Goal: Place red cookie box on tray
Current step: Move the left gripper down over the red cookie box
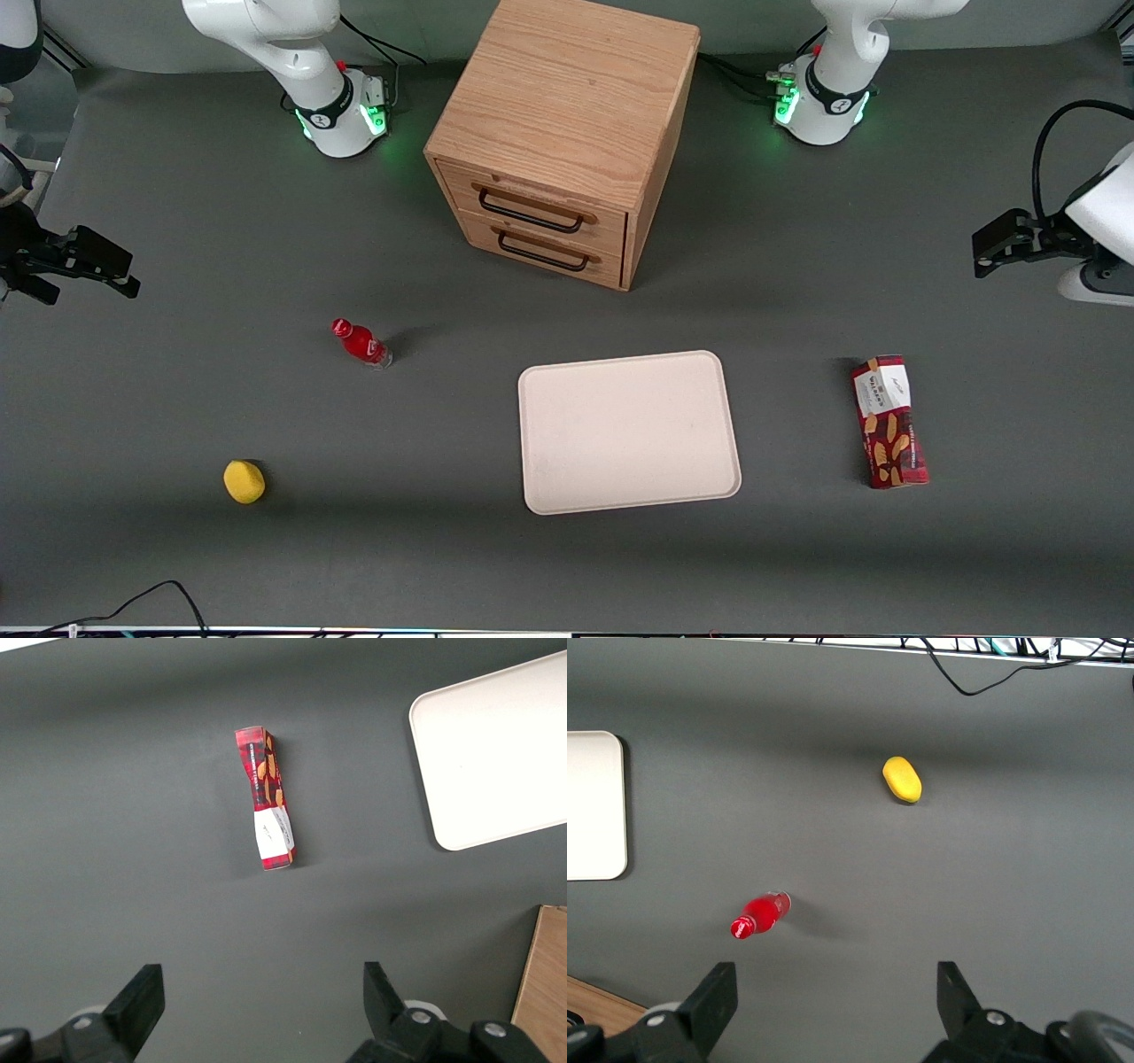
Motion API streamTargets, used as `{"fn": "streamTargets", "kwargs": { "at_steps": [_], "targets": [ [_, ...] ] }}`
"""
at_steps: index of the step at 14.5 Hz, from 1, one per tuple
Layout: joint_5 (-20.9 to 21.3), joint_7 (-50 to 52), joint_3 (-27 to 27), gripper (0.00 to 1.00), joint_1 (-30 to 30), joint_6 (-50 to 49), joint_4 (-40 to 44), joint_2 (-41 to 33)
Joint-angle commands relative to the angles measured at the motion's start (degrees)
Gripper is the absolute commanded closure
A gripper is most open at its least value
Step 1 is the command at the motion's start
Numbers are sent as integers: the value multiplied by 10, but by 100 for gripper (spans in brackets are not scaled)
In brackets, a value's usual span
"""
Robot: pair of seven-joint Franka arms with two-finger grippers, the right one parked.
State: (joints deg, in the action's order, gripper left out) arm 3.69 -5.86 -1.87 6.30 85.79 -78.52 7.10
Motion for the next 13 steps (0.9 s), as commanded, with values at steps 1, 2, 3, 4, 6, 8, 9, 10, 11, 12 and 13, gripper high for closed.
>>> {"fn": "streamTargets", "kwargs": {
  "at_steps": [1, 2, 3, 4, 6, 8, 9, 10, 11, 12, 13],
  "targets": [
    [-6, -38, 2, 0, -9, -16, 11, -6],
    [-7, -51, 2, 0, -9, -15, 15, -3],
    [-6, -56, 0, 0, -10, -13, 14, -2],
    [-8, -65, -1, 0, -13, -3, 13, 1],
    [-11, -69, -1, 0, -28, 1, 9, 20],
    [-11, -65, -1, 0, -31, 11, 10, 49],
    [-11, -59, -1, 0, -33, 31, 8, 75],
    [-11, -59, -1, 0, -35, 52, 8, 105],
    [-11, -59, -1, 0, -44, 78, 7, 128],
    [-11, -60, -1, 0, -50, 103, 4, 148],
    [-11, -60, -1, 0, -51, 125, 2, 167]
  ]
}}
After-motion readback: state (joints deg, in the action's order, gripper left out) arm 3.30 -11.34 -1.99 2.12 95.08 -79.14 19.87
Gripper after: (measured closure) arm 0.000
